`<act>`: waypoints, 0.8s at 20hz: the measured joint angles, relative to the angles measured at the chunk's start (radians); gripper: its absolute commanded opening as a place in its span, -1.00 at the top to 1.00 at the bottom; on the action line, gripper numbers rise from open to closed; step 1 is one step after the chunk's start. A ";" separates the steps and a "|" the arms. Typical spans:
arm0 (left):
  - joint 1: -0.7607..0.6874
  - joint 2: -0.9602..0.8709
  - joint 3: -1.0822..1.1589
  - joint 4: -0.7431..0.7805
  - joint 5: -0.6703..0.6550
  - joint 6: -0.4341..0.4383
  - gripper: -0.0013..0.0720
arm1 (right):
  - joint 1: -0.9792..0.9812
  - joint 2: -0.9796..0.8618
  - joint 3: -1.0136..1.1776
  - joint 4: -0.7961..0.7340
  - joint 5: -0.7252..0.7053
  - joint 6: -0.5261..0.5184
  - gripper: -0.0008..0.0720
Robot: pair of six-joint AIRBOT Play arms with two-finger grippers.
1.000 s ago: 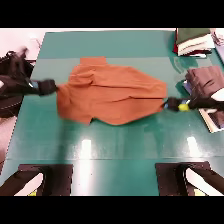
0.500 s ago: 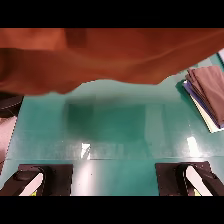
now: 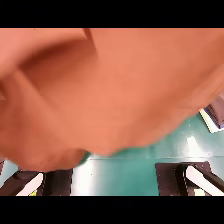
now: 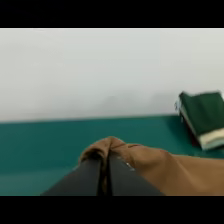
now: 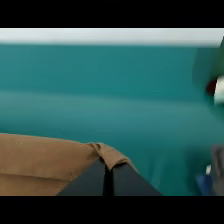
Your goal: Fold the shirts.
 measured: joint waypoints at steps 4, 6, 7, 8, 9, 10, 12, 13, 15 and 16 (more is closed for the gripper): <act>0.001 -0.179 -0.258 -0.032 -0.033 -0.018 0.89 | 0.182 -0.196 -0.149 -0.200 0.013 0.009 0.93; 0.001 -0.287 -0.333 -0.055 -0.020 -0.021 0.89 | 0.225 -0.302 -0.188 -0.245 0.001 0.016 0.93; 0.001 -0.349 -0.357 -0.066 -0.011 -0.022 0.89 | 0.240 -0.364 -0.197 -0.261 -0.009 0.027 0.93; 0.001 -0.404 -0.370 -0.082 0.005 -0.022 0.89 | 0.250 -0.422 -0.195 -0.274 -0.020 0.034 0.93; 0.001 -0.460 -0.372 -0.101 0.031 -0.022 0.89 | 0.257 -0.470 -0.180 -0.277 -0.032 0.039 0.93; 0.001 -0.510 -0.363 -0.112 0.045 -0.021 0.89 | 0.263 -0.518 -0.157 -0.276 -0.044 0.045 0.93; 0.001 -0.603 -0.319 -0.130 0.060 -0.009 0.89 | 0.267 -0.598 -0.095 -0.266 -0.056 0.050 0.93; 0.001 -0.639 -0.290 -0.137 0.062 0.005 0.89 | 0.268 -0.626 -0.063 -0.255 -0.057 0.053 0.93; 0.006 -0.688 -0.239 -0.145 0.035 0.048 0.89 | 0.265 -0.668 -0.005 -0.238 -0.047 0.052 0.93; 0.016 -0.702 -0.216 -0.149 0.016 0.071 0.89 | 0.258 -0.678 0.016 -0.229 -0.029 0.043 0.93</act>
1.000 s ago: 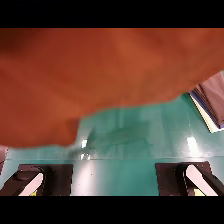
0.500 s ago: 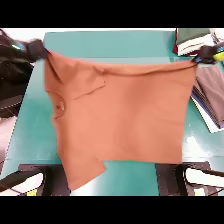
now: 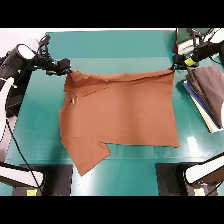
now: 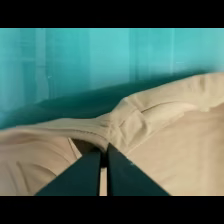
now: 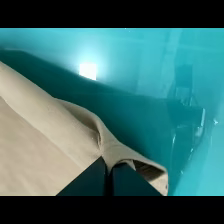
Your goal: Fold the shirts.
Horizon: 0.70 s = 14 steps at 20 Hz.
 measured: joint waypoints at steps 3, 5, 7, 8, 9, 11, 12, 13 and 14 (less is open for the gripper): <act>0.046 -0.023 0.035 -0.004 -0.111 0.051 0.89 | -0.028 0.004 -0.005 0.009 0.060 -0.022 0.93; 0.076 -0.031 0.032 -0.005 -0.193 0.082 0.89 | -0.047 0.035 -0.069 0.012 0.079 -0.033 0.93; 0.089 -0.034 0.006 -0.006 -0.254 0.109 0.89 | -0.056 0.072 -0.157 0.014 0.072 -0.042 0.93; 0.091 -0.035 -0.016 -0.007 -0.275 0.119 0.89 | -0.058 0.093 -0.211 0.017 0.055 -0.046 0.92; 0.091 -0.037 -0.039 -0.007 -0.285 0.126 0.89 | -0.058 0.108 -0.260 0.016 0.040 -0.048 0.92; 0.088 -0.037 -0.095 -0.008 -0.288 0.134 0.85 | -0.049 0.135 -0.357 0.016 0.001 -0.052 0.75; 0.085 -0.037 -0.122 -0.008 -0.288 0.134 0.00 | -0.042 0.143 -0.396 0.018 -0.013 -0.053 0.03; 0.081 -0.037 -0.141 -0.008 -0.288 0.131 -0.82 | -0.038 0.150 -0.429 0.021 -0.029 -0.055 -0.19; 0.080 -0.037 -0.157 -0.010 -0.287 0.120 -0.63 | -0.035 0.155 -0.452 0.030 -0.038 -0.056 -0.19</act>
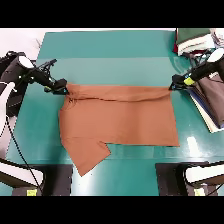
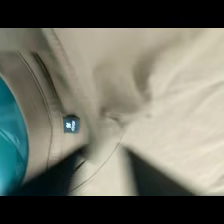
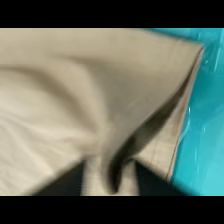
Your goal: Fold the shirts.
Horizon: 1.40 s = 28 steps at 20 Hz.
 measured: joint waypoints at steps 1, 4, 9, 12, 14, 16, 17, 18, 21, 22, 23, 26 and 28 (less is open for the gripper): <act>0.001 0.003 -0.011 0.002 0.000 -0.018 -0.43 | 0.002 0.004 -0.016 0.013 -0.004 0.000 -0.19; 0.003 0.056 -0.039 0.018 -0.011 -0.047 -0.37 | -0.005 0.043 -0.061 0.052 0.007 0.000 -0.19; 0.004 0.321 -0.285 0.130 -0.018 -0.092 -0.37 | -0.039 0.239 -0.231 0.075 0.026 -0.007 -0.19; 0.004 0.533 -0.561 0.161 -0.015 -0.130 -0.37 | -0.048 0.357 -0.330 0.080 -0.008 -0.018 -0.19; 0.004 0.652 -0.727 0.161 -0.010 -0.162 -0.37 | -0.050 0.409 -0.371 0.089 -0.033 -0.024 -0.19; 0.004 0.744 -0.860 0.133 -0.007 -0.186 -0.37 | -0.051 0.436 -0.386 0.094 -0.045 -0.029 -0.19; 0.004 0.775 -0.909 0.111 -0.005 -0.193 -0.37 | -0.051 0.446 -0.389 0.098 -0.053 -0.029 -0.19; 0.004 0.799 -0.957 0.087 0.002 -0.198 -0.37 | -0.051 0.451 -0.389 0.099 -0.055 -0.031 -0.19; 0.004 0.838 -1.051 0.000 0.047 -0.200 -0.37 | -0.052 0.462 -0.389 0.101 -0.061 -0.033 -0.19; 0.004 0.844 -1.071 -0.030 0.068 -0.196 -0.37 | -0.052 0.463 -0.389 0.101 -0.064 -0.034 -0.19; 0.000 0.850 -1.086 -0.056 0.085 -0.193 -0.37 | -0.052 0.465 -0.389 0.101 -0.064 -0.034 -0.19; -0.042 0.856 -1.114 -0.096 0.130 -0.187 0.86 | -0.055 0.467 -0.389 0.101 -0.054 -0.035 -0.19; -0.072 0.858 -1.118 -0.117 0.147 -0.185 0.89 | -0.072 0.468 -0.402 0.101 -0.030 -0.043 -0.19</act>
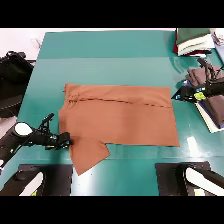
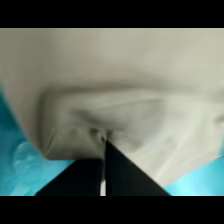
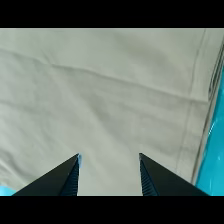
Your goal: Fold the shirts.
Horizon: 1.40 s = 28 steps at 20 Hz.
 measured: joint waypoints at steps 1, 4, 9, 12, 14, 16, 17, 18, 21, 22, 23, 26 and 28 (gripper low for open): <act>-0.010 0.001 0.002 0.000 -0.002 0.004 0.89 | -0.016 0.000 -0.018 -0.009 0.021 -0.005 -0.19; -0.027 0.002 0.022 -0.003 -0.018 0.019 0.89 | -0.089 0.013 -0.124 -0.079 0.075 -0.017 -0.42; -0.037 0.003 0.077 -0.003 -0.010 0.044 0.89 | -0.291 0.022 -0.380 -0.172 0.100 -0.024 -0.41; -0.038 0.003 0.092 -0.006 0.013 0.048 0.89 | -0.343 -0.017 -0.479 -0.151 0.088 -0.027 -0.21; -0.038 0.003 0.096 -0.005 0.021 0.049 0.89 | -0.330 -0.049 -0.509 -0.118 0.099 -0.026 0.00; -0.038 0.003 0.099 -0.006 0.023 0.051 0.90 | -0.293 -0.068 -0.526 -0.105 0.077 -0.027 0.57; -0.038 0.003 0.101 -0.004 0.015 0.052 0.90 | -0.270 -0.069 -0.532 -0.093 0.064 -0.028 0.74; -0.038 0.007 0.106 0.002 -0.001 0.052 0.90 | -0.247 -0.057 -0.537 -0.092 0.049 -0.029 0.88; -0.039 0.069 0.119 0.019 -0.058 0.048 0.90 | -0.199 0.018 -0.544 -0.101 -0.003 -0.030 0.92; -0.039 0.105 0.121 0.027 -0.077 0.035 0.90 | -0.195 0.053 -0.544 -0.116 -0.016 -0.030 0.92; -0.039 0.142 0.123 0.032 -0.102 0.018 0.90 | -0.193 0.087 -0.542 -0.134 -0.008 -0.030 0.92; -0.039 0.248 0.125 0.039 -0.209 -0.026 0.90 | -0.198 0.205 -0.510 -0.161 0.063 -0.030 0.92; -0.039 0.296 0.129 0.043 -0.274 -0.053 0.90 | -0.200 0.276 -0.475 -0.185 0.097 -0.029 0.92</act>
